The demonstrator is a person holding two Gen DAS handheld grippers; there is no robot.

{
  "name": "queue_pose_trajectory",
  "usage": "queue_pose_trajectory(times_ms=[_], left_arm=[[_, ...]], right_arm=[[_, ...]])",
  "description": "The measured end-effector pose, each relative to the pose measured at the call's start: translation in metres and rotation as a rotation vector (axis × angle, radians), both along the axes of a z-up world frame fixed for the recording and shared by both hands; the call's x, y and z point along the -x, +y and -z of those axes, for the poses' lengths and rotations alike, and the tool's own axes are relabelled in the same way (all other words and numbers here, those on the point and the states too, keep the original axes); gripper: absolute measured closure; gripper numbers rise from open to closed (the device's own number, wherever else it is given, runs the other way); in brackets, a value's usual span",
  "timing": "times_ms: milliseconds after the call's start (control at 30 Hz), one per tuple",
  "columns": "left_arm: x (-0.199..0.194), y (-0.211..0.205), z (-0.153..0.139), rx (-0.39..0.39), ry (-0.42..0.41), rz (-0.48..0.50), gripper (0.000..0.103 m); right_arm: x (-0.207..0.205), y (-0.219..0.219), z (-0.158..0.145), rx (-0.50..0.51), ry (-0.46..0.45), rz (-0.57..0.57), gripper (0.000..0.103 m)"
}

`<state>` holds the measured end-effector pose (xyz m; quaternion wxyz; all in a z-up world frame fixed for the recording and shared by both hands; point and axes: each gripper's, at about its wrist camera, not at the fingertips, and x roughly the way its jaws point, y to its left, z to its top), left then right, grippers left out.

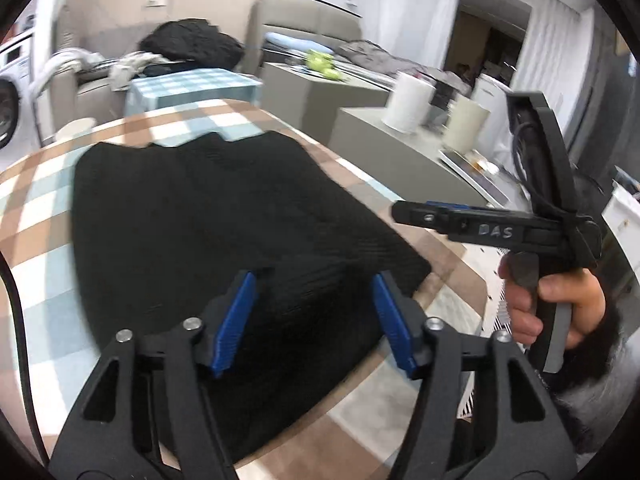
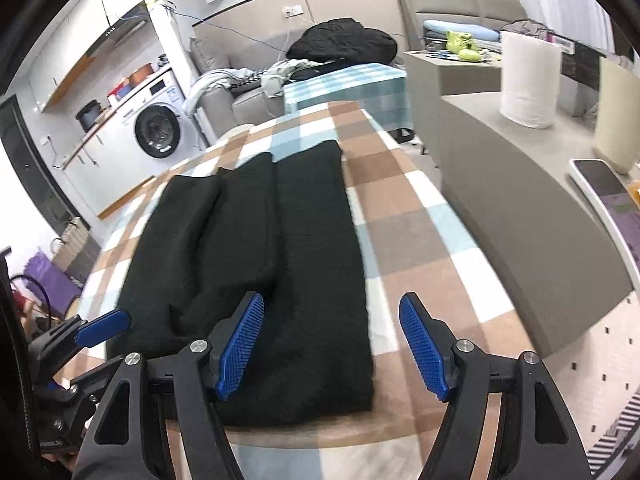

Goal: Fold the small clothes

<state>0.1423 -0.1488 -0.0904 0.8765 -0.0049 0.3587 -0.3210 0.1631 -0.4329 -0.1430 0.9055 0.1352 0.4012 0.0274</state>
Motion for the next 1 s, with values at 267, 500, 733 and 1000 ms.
queue_pose_trajectory(times_ms=[267, 500, 733, 1000], left_arm=[[-0.010, 0.096, 0.005, 0.039, 0.045, -0.252, 0.042], [-0.014, 0.128, 0.013, 0.030, 0.060, -0.328, 0.042], [-0.013, 0.120, 0.011, 0.027, 0.053, -0.325, 0.042], [-0.006, 0.091, 0.031, -0.007, 0.110, -0.228, 0.042]], right_arm=[[-0.026, 0.025, 0.013, -0.271, 0.066, -0.144, 0.031], [-0.044, 0.057, 0.032, -0.313, 0.161, -0.191, 0.088], [0.001, 0.050, -0.007, -0.448, 0.087, -0.260, 0.096], [0.010, 0.042, 0.021, -0.185, 0.199, -0.126, 0.063]])
